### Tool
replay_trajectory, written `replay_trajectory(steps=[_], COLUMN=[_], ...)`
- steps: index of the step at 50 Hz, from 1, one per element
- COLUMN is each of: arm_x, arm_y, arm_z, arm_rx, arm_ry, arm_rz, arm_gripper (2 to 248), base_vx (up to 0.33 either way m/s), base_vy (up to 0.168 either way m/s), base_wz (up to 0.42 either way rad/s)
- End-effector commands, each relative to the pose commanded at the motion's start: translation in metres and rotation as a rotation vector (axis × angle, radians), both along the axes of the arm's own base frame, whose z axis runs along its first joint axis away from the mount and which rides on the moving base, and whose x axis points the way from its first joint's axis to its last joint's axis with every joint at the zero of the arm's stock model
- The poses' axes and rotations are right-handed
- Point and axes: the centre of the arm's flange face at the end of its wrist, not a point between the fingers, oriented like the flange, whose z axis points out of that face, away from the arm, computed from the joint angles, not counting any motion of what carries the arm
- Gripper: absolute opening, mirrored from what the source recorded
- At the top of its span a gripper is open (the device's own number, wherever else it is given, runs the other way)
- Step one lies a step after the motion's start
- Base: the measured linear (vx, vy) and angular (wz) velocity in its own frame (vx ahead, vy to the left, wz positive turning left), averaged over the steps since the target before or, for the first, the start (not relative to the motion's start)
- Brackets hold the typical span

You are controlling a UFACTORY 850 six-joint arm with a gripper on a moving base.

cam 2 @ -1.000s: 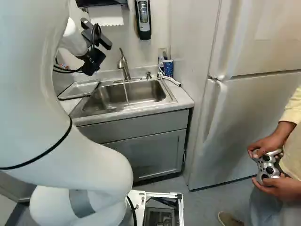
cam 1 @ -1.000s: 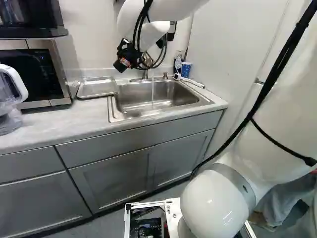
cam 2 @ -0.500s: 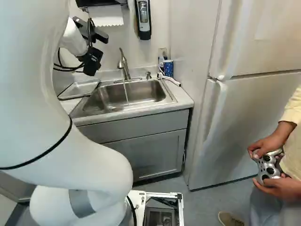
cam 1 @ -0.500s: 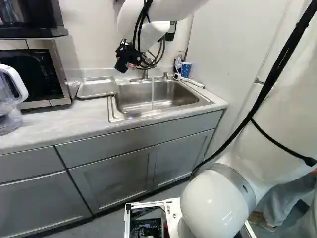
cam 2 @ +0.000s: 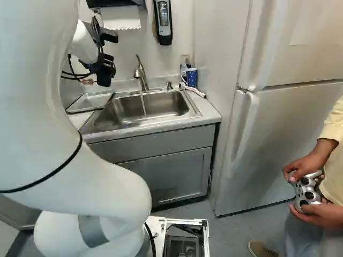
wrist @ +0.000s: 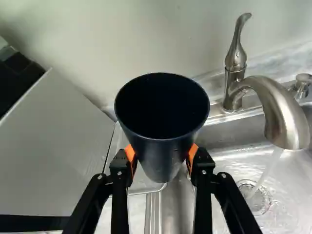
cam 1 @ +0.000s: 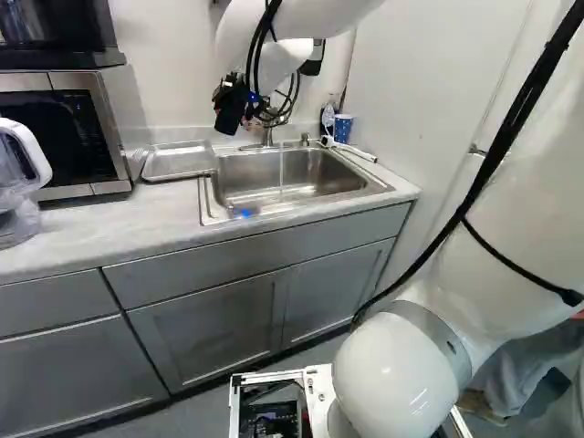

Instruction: Rinse the cup and place it in the tray

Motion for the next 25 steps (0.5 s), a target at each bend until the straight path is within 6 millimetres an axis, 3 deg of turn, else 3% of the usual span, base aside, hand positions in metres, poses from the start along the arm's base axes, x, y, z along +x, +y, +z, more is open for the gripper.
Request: replay_trajectory(steps=[25], arm_x=[0.0], arm_y=[0.0], arm_z=[0.0], arm_rx=[-0.208], arm_ry=[-0.101], arm_rz=[0.129], arm_gripper=[121], base_vx=[0.0], base_vy=[0.0], base_wz=[0.0])
